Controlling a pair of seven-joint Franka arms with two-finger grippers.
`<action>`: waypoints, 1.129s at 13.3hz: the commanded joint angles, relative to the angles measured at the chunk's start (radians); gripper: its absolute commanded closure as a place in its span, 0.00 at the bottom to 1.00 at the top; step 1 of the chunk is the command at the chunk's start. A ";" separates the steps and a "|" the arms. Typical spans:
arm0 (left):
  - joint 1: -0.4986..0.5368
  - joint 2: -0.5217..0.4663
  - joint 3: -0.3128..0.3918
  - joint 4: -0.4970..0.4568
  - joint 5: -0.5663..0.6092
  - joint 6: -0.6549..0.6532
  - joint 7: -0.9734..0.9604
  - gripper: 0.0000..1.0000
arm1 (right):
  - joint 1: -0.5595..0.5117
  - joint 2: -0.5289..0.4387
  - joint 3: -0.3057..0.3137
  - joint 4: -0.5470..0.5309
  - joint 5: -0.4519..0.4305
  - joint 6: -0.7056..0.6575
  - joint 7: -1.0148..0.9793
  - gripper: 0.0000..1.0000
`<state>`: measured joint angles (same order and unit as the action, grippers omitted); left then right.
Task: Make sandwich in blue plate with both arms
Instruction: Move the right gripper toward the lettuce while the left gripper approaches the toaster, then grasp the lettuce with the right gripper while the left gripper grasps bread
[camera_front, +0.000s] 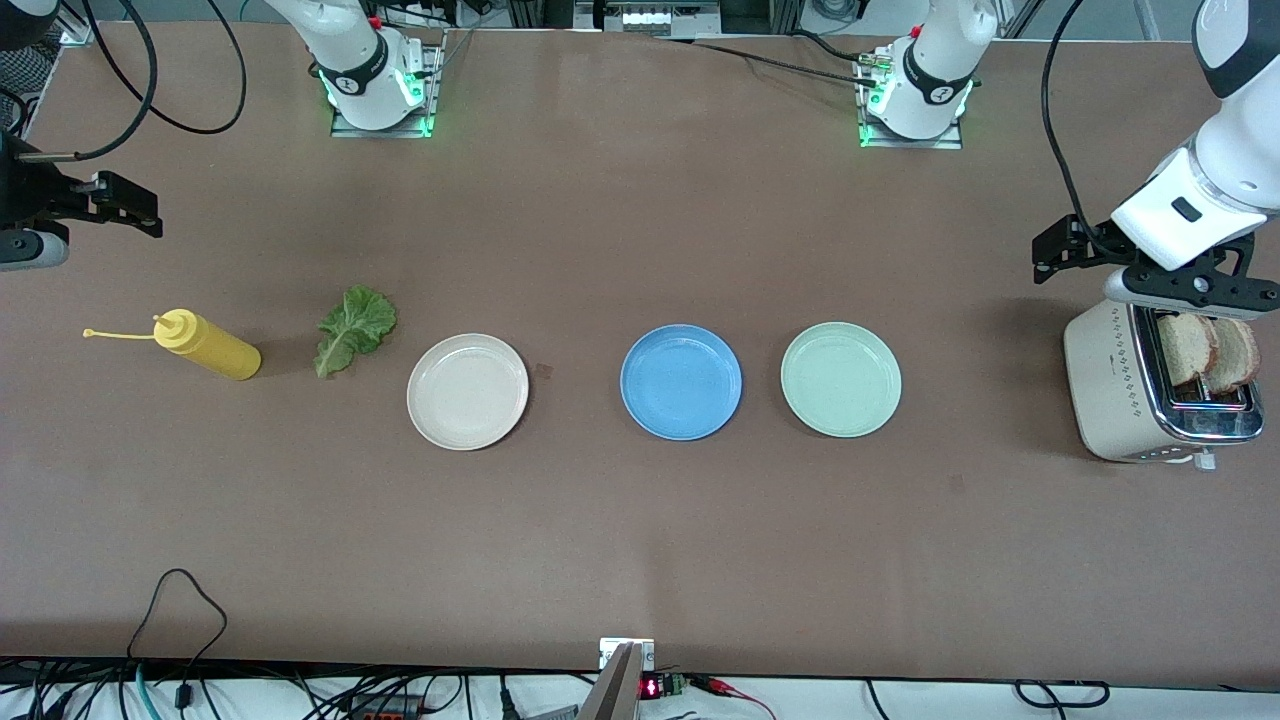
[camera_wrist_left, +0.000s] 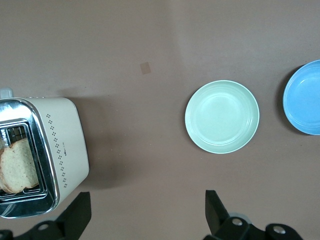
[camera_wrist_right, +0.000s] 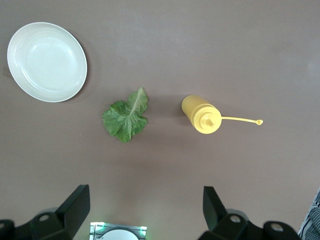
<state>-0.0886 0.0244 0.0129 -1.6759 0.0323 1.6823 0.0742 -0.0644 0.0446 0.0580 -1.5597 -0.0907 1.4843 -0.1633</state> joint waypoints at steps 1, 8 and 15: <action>0.004 0.015 0.002 0.030 -0.006 -0.026 0.004 0.00 | -0.005 -0.005 0.023 -0.003 0.014 0.016 0.010 0.00; 0.041 0.046 0.007 0.035 0.003 -0.128 -0.002 0.00 | 0.005 0.030 0.025 -0.003 0.014 0.004 -0.007 0.00; 0.130 0.202 0.004 0.035 0.397 -0.205 0.012 0.00 | 0.025 0.216 0.023 -0.008 0.077 0.023 0.013 0.00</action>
<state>0.0296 0.1779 0.0223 -1.6745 0.3559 1.4953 0.0729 -0.0401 0.2210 0.0818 -1.5743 -0.0570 1.4960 -0.1711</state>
